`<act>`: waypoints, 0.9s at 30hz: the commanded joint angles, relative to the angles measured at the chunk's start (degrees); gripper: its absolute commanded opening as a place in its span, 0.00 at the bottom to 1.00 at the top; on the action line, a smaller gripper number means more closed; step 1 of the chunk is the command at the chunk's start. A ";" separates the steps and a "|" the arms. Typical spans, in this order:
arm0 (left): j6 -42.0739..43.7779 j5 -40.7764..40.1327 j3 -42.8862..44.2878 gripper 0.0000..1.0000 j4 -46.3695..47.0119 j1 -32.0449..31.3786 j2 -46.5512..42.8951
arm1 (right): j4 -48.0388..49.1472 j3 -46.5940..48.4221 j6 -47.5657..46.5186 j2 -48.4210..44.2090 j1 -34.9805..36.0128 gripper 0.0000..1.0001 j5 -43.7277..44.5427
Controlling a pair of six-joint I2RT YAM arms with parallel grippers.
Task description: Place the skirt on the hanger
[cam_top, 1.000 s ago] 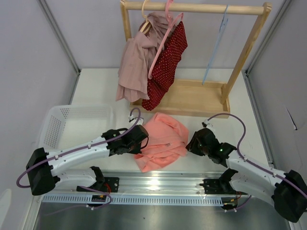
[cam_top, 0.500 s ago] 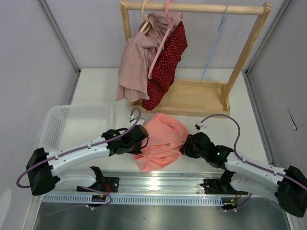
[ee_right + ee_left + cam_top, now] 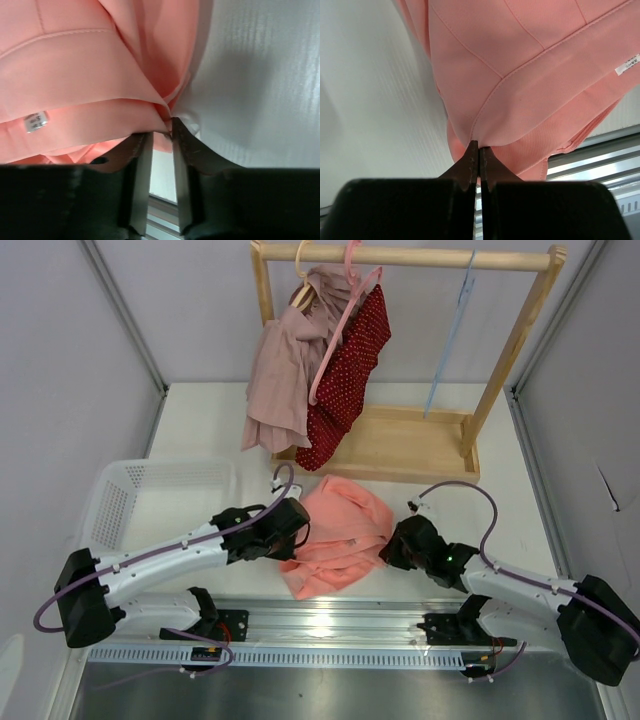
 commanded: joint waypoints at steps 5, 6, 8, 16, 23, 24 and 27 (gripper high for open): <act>4.28 -1.79 11.96 0.00 -4.89 0.41 -1.73 | -8.80 8.16 -2.47 -6.83 -0.09 0.00 3.63; 5.94 -2.75 13.72 0.00 -6.04 0.41 -1.56 | -11.02 10.01 -4.57 -8.06 -0.44 0.00 4.34; 7.71 -3.64 22.48 0.00 -9.28 0.58 -0.86 | -17.35 16.51 -7.12 -10.88 -2.46 0.00 5.92; 17.90 -6.28 55.89 0.00 -17.39 5.06 8.71 | -30.19 44.98 -26.00 -9.40 -11.68 0.00 6.19; 21.25 -3.04 81.66 0.00 -21.17 12.26 17.42 | -32.57 68.01 -35.86 -0.87 -18.37 0.00 3.82; 21.34 -2.59 82.02 0.00 -20.65 13.32 17.26 | -33.01 72.21 -36.49 1.22 -19.51 0.00 2.86; 20.55 -1.36 79.66 0.00 -19.94 14.03 15.77 | -35.65 76.72 -37.11 3.70 -20.39 0.00 0.84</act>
